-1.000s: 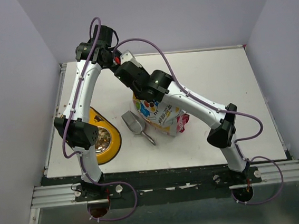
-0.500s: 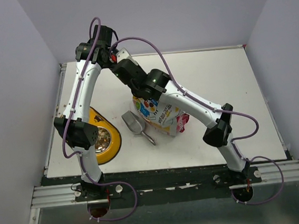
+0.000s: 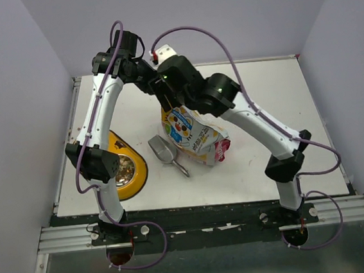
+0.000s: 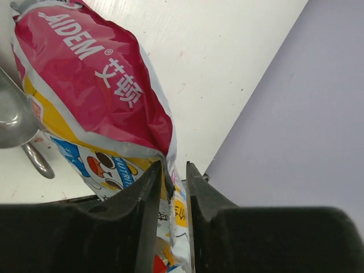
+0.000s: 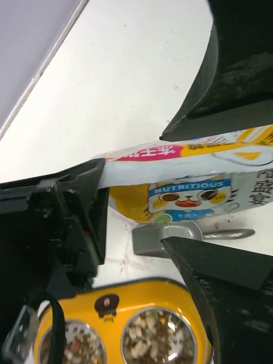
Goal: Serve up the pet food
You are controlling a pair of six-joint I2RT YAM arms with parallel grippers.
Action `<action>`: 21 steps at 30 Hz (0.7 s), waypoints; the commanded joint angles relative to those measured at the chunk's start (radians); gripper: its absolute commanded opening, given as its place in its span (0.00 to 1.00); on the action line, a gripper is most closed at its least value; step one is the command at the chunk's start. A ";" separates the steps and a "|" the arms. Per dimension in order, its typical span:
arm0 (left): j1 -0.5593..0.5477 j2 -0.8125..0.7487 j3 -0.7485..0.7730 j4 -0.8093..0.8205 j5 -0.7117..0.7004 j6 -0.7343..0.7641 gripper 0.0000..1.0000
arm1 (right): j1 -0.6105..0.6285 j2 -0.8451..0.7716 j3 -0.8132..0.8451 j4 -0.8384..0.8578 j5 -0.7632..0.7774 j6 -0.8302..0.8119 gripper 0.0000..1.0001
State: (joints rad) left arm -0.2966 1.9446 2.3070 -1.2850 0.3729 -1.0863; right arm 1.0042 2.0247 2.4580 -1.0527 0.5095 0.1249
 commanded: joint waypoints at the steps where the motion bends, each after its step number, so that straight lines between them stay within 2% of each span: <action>1: -0.007 -0.062 -0.001 0.016 0.020 0.005 0.42 | -0.001 -0.173 -0.059 -0.004 -0.088 0.065 0.77; 7: -0.007 -0.081 0.002 0.029 0.014 0.003 0.61 | 0.001 -0.265 -0.128 -0.012 -0.103 0.093 0.77; 11: -0.006 -0.098 0.020 0.033 0.014 0.003 0.79 | 0.001 -0.329 -0.206 -0.010 -0.103 0.110 0.78; 16: -0.007 -0.154 0.006 -0.029 0.009 0.034 0.86 | 0.001 -0.449 -0.306 -0.010 -0.049 0.154 0.77; 21: -0.003 -0.317 -0.069 -0.042 -0.049 0.065 0.87 | 0.001 -0.642 -0.473 0.011 0.127 0.251 0.78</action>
State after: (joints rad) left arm -0.3012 1.8004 2.2730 -1.2903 0.3748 -1.0637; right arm 1.0042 1.5578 2.0678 -1.0485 0.4862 0.2825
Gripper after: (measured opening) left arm 0.862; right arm 0.774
